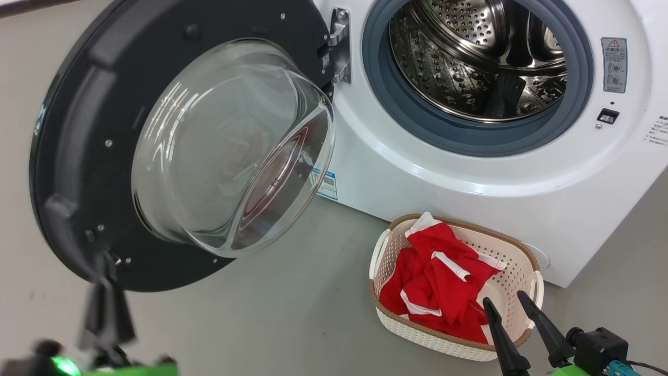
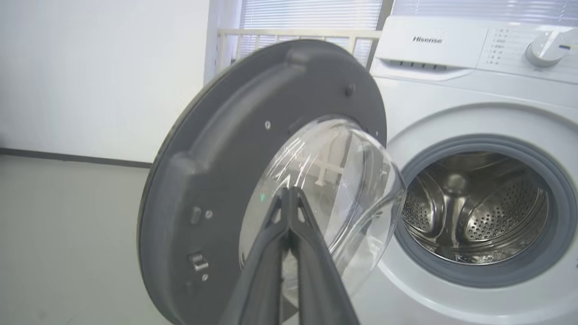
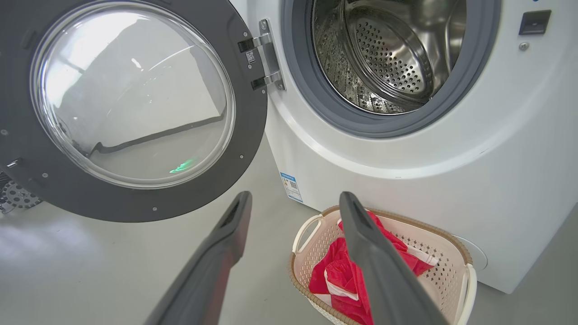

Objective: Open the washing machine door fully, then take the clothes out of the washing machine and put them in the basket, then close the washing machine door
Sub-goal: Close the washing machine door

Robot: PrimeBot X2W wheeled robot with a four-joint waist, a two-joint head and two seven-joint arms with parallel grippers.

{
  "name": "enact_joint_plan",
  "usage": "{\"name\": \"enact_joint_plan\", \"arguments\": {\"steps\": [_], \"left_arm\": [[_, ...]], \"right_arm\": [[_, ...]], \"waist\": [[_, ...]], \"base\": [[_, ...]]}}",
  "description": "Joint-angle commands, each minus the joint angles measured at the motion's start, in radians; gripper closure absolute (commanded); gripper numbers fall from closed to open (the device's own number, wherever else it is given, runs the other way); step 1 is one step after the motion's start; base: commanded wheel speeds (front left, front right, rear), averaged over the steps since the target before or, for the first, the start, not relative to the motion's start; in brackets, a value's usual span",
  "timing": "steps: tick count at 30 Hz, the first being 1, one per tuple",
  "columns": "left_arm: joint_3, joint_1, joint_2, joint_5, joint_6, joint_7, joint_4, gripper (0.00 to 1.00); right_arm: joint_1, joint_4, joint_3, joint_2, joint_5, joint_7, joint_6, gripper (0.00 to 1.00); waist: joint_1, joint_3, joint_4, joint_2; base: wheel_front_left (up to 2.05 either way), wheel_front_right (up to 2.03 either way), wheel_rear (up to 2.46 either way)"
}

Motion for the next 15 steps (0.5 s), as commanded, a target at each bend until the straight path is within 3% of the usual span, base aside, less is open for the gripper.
{"name": "enact_joint_plan", "arguments": {"steps": [1,9,15], "left_arm": [[0.057,-0.068,0.007,0.016,-0.014,-0.005,-0.050,1.00],[0.260,-0.363,0.025,0.033,-0.148,-0.005,-0.116,1.00],[0.346,-0.590,0.091,-0.056,-0.199,-0.002,0.050,1.00]], "right_arm": [[-0.013,-0.026,0.014,-0.007,-0.009,-0.006,0.008,0.00],[-0.002,-0.028,-0.003,0.011,-0.012,-0.006,0.008,0.00],[0.004,-0.037,-0.018,0.017,-0.018,-0.006,0.008,0.00]], "waist": [[0.0000,-0.001,0.000,0.0000],[0.0000,-0.009,-0.001,0.0000],[0.0000,-0.003,0.000,0.0000]], "base": [[0.00,0.00,0.00],[0.00,0.00,0.00],[0.00,0.00,0.00]]}}
